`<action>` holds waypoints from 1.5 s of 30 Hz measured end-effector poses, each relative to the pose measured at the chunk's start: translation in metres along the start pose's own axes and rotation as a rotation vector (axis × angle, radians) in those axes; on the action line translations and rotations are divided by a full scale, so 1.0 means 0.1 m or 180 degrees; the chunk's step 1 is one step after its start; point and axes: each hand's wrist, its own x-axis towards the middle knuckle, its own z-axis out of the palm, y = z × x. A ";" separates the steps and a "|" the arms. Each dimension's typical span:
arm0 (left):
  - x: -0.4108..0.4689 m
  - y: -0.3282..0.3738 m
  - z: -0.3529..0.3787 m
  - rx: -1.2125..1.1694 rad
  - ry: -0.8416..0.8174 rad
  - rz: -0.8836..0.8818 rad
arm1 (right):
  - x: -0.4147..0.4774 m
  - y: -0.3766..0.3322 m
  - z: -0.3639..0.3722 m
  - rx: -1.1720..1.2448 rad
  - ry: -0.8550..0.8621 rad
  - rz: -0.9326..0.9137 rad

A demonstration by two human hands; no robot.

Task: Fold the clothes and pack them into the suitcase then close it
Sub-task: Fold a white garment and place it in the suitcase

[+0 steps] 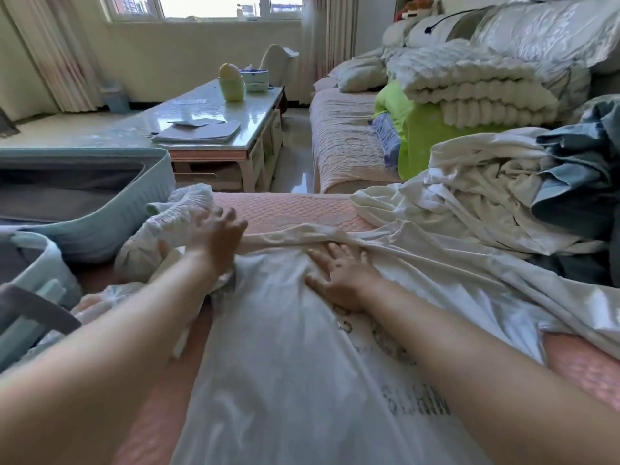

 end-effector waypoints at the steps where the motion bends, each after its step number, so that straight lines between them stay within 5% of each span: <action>1: -0.07 0.15 0.02 -0.0452 0.0336 0.0067 | -0.03 0.00 -0.01 0.0039 0.0033 -0.0015; 3: -0.32 0.42 0.04 -0.1564 0.0821 0.0410 | -0.13 -0.01 -0.04 0.0014 0.0344 -0.0073; 5: -0.58 0.50 0.07 -0.1909 0.0287 0.0855 | -0.27 0.02 -0.05 -0.0106 0.0757 -0.0040; 8: -0.90 0.32 0.17 -0.1300 -0.0922 0.0656 | -0.58 0.15 0.01 -0.0221 0.0464 0.0306; 11: -1.03 0.18 0.08 -0.0880 -0.1252 0.0325 | -0.97 0.32 0.02 -0.0198 -0.0102 0.0656; 14: -1.23 0.33 -0.22 -0.0708 -0.1062 0.0411 | -1.44 0.38 -0.03 -0.0088 -0.0185 0.0672; 20: -2.04 0.92 -0.89 -0.1558 -0.0518 0.1322 | -2.36 0.24 0.06 -0.0063 -0.0049 0.0207; 27: -3.15 1.25 -1.26 -0.1637 -0.1010 0.2166 | -3.37 -0.15 0.05 -0.0229 0.0395 -0.0371; 34: -3.80 1.22 -1.31 -0.1870 -0.0740 0.2609 | -4.06 -0.46 0.09 -0.0194 -0.0806 -0.0517; 39: -4.08 1.21 -1.34 -0.2280 -0.0683 0.2502 | -4.29 -0.48 0.18 -0.0428 -0.0957 -0.0540; 45: -4.06 0.90 -1.46 -0.2728 -0.1088 0.1650 | -4.44 -0.44 0.16 -0.0188 -0.0535 -0.0573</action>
